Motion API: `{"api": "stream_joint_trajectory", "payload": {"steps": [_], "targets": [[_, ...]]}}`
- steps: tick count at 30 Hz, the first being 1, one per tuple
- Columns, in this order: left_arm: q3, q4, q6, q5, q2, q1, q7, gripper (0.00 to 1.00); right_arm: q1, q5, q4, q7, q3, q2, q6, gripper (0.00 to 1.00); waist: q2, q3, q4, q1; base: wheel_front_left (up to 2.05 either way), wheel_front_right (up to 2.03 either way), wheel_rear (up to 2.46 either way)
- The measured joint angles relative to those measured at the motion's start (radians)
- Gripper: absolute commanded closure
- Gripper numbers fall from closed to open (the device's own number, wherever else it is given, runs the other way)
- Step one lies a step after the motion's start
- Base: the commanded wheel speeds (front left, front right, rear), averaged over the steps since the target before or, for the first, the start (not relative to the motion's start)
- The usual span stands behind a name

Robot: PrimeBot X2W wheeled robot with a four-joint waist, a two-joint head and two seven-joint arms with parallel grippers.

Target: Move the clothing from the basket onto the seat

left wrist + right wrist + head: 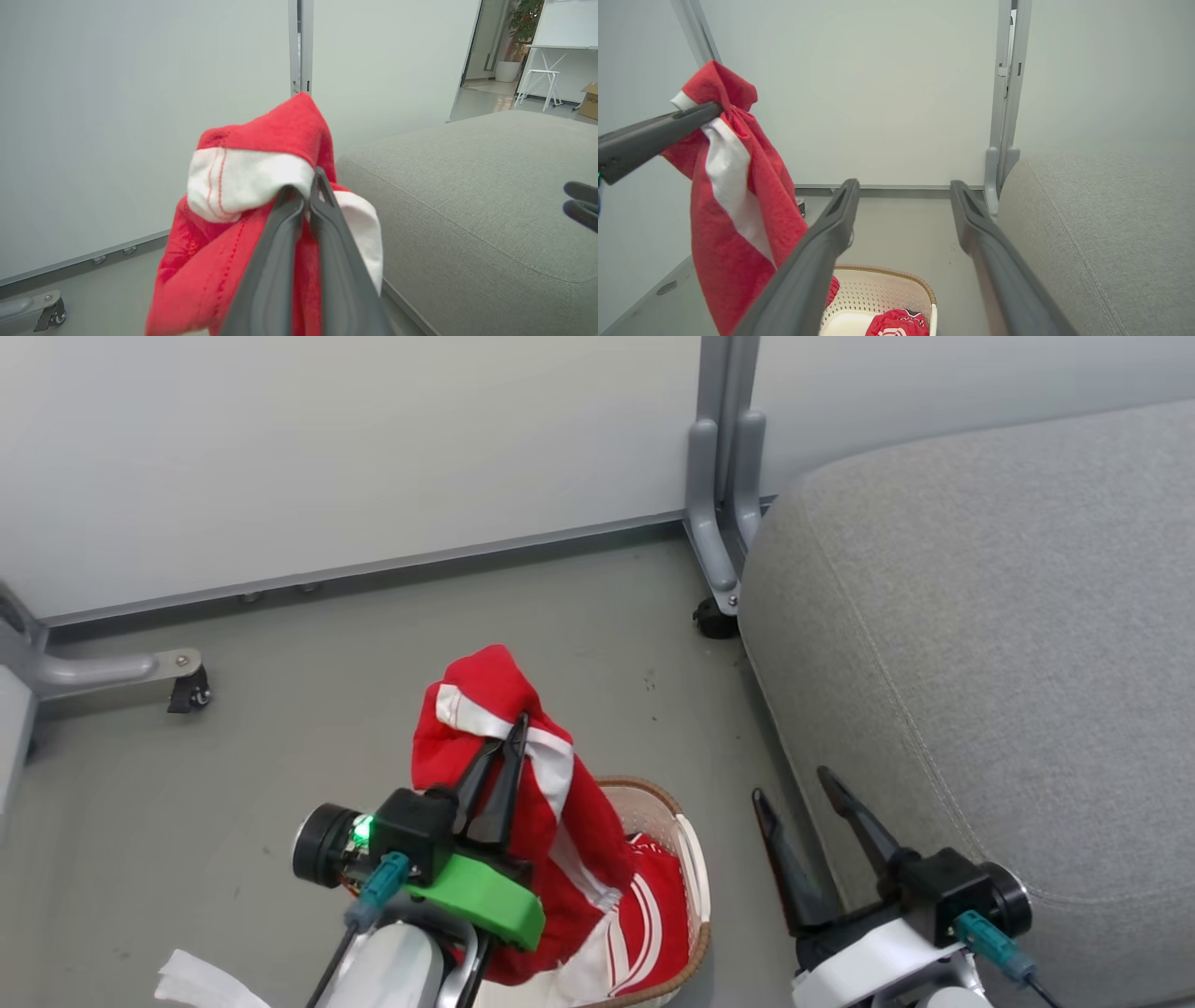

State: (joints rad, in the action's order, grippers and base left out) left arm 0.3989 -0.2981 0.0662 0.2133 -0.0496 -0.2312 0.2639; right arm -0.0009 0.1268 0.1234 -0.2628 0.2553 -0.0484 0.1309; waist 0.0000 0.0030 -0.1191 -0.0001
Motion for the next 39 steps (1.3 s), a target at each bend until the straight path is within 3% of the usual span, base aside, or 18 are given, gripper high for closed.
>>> {"api": "stream_joint_trajectory", "payload": {"steps": [9, 25, 26, 27, 35, 36, 37, 38, 39], "targets": [[0.077, 0.101, 0.022, -0.022, 0.0, 0.0, 0.0, 1.0, -0.009, -0.011, 0.028, 0.0, 0.104, 0.0, 0.0, 0.0, 0.0, -0.025, 0.039, 0.0, 0.0, 0.0, 0.0], [0.217, 0.293, 0.03, -0.004, 0.0, -0.001, -0.058, 1.0, -0.018, -0.033, 0.11, 0.0, 0.118, 0.0, 0.0, 0.0, 0.0, -0.029, 0.052, 0.0001, 0.0, 0.0, 0.0], [0.218, 0.299, 0.026, -0.005, -0.001, -0.001, -0.062, 1.0, -0.018, -0.032, 0.116, 0.0, 0.125, 0.0, 0.0, 0.54, 0.0, -0.029, 0.052, 0.0001, 0.0, 0.0, 0.0], [0.22, 0.302, 0.024, -0.007, -0.003, -0.001, -0.068, 1.0, -0.018, -0.032, 0.12, 0.0, 0.134, -0.001, 0.0, 1.0, 0.0, -0.029, 0.051, 0.0, 0.0, 0.0, 0.0], [0.217, 0.301, 0.005, -0.017, -0.025, -0.001, -0.089, 0.99, -0.019, 0.002, 0.13, 0.0, 0.159, -0.014, 0.0, 1.0, 0.0, -0.02, 0.047, 0.0, 0.0, 0.0, 0.0], [0.216, 0.296, 0.004, -0.017, -0.027, -0.001, -0.095, 0.94, -0.02, 0.003, 0.13, 0.0, 0.159, -0.014, 0.0, 1.0, 0.0, -0.019, 0.047, 0.0001, 0.0, 0.0, 0.0], [0.215, 0.291, 0.001, -0.017, -0.03, -0.001, -0.097, 0.84, -0.02, 0.004, 0.13, 0.0, 0.159, -0.015, 0.0, 1.0, 0.0, -0.018, 0.047, 0.0001, 0.0, 0.0, 0.0], [0.212, 0.288, -0.003, -0.017, -0.031, -0.001, -0.098, 0.66, -0.02, 0.005, 0.129, 0.0, 0.159, -0.015, 0.0, 1.0, 0.0, -0.017, 0.047, 0.0001, 0.0, 0.0, 0.0], [0.21, 0.284, -0.007, -0.017, -0.032, -0.001, -0.1, 0.56, -0.02, 0.01, 0.129, 0.0, 0.159, -0.015, 0.0, 1.0, 0.0, -0.016, 0.047, 0.0001, 0.0, 0.0, 0.0]]}}
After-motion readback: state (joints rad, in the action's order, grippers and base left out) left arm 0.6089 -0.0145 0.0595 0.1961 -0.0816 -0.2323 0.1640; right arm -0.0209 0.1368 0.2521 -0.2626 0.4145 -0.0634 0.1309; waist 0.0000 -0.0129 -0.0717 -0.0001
